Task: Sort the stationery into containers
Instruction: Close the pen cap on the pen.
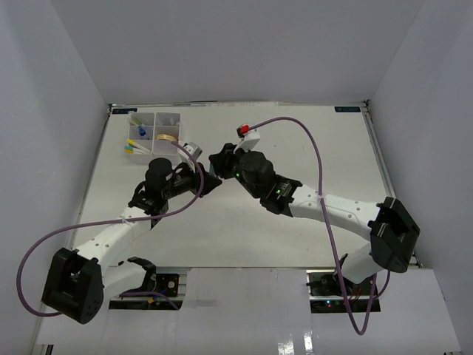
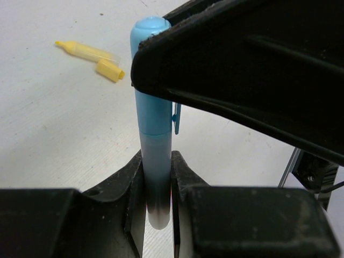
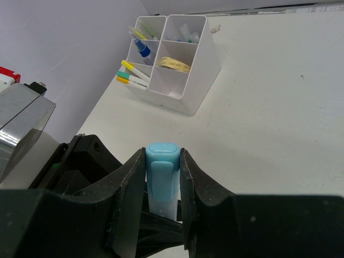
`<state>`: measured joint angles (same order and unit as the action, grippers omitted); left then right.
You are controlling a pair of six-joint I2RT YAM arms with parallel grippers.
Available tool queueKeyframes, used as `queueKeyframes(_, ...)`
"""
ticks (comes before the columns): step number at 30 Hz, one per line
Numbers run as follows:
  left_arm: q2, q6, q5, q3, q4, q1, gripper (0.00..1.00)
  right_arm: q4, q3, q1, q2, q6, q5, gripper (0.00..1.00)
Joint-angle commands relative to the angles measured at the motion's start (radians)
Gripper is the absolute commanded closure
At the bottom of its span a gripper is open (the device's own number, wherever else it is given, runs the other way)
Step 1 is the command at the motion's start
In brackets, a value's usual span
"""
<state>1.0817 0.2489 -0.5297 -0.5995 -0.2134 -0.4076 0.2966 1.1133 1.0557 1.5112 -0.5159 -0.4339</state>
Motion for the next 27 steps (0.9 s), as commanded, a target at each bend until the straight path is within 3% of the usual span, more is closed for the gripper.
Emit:
queueKeyframes(1, -0.014, 0.038, 0.115, -0.163, -0.438, 0.021, 1.0, -0.343, -0.101, 0.092, 0.047, -0.027, 0.225, 0.92)
queueKeyframes(15, -0.003, 0.02, 0.158, -0.24, -0.445, 0.007, 1.0, -0.341, -0.141, 0.093, 0.038, -0.036, 0.221, 0.92)
queueKeyframes(27, -0.061, -0.06, -0.03, -0.117, -0.241, -0.011, 1.0, -0.35, -0.093, 0.093, -0.031, 0.005, 0.115, 0.92)
